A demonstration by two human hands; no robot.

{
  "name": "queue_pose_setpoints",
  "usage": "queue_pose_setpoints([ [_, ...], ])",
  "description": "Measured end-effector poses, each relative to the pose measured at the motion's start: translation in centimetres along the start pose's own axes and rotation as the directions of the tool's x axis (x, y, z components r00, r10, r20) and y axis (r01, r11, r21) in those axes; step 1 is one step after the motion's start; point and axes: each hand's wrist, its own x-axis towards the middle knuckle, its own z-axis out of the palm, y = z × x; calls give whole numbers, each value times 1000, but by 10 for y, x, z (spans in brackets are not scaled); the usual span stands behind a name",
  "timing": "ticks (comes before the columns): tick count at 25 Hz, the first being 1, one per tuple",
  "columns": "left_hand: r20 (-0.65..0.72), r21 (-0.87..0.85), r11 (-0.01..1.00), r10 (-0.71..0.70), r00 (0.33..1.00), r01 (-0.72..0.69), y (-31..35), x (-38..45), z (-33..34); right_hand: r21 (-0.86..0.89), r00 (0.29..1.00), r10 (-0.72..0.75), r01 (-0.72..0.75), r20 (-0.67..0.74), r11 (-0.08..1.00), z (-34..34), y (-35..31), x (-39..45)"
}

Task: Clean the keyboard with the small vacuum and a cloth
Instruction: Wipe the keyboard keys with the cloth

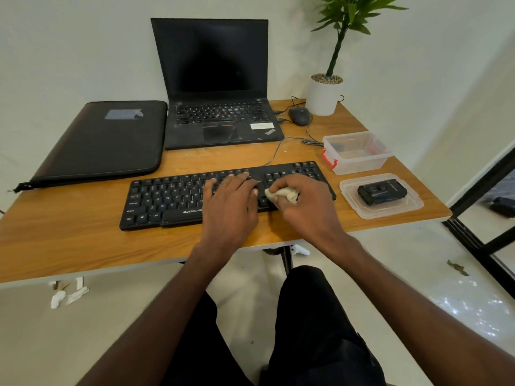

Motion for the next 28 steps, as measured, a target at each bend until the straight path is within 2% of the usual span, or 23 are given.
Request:
queue_pose_setpoints([
  [2, -18, -32, 999, 40, 999, -40, -15, -5, -17, 50, 998, 27, -24, -58, 998, 9, -6, 7],
  [4, -14, 41, 999, 31, 999, -30, -52, -12, -43, 19, 998, 19, -17, -66, 1000, 16, -8, 17],
  [7, 2, 56, 982, -181, 983, 181, -127, -26, -88, -44, 1000, 5, -5, -5, 999, 34, -18, 42],
  [9, 109, -70, 930, -352, 930, 360, -163, -36, -102, -32, 995, -28, 31, 93, 999, 57, -40, 59],
  [11, 237, -197, 863, -418, 877, 464, -181, -41, -103, -27, 972, -126, 134, 198, 991, 87, -67, 72],
  [14, 331, -282, 842, -364, 871, 459, -193, -39, -98, 8, 917, -286, 295, 277, 955, 133, -111, 89],
  [17, 334, -325, 817, -371, 866, 476, -200, -37, -94, 92, 832, -374, 370, 410, 924, 171, -145, 97],
  [19, 323, -345, 801, -388, 863, 489, -202, -36, -93, -9, 795, -391, 446, 464, 895, 188, -155, 99],
  [22, 325, -347, 803, -381, 865, 485, -203, -35, -93, -213, 840, -363, 471, 403, 856, 199, -158, 101],
  [25, 310, -343, 823, -355, 882, 452, -205, -37, -93, -216, 785, -385, 534, 486, 817, 201, -165, 90],
  [28, 294, -353, 824, -352, 888, 444, -204, -39, -94, -86, 682, -417, 574, 601, 814, 186, -163, 80],
])
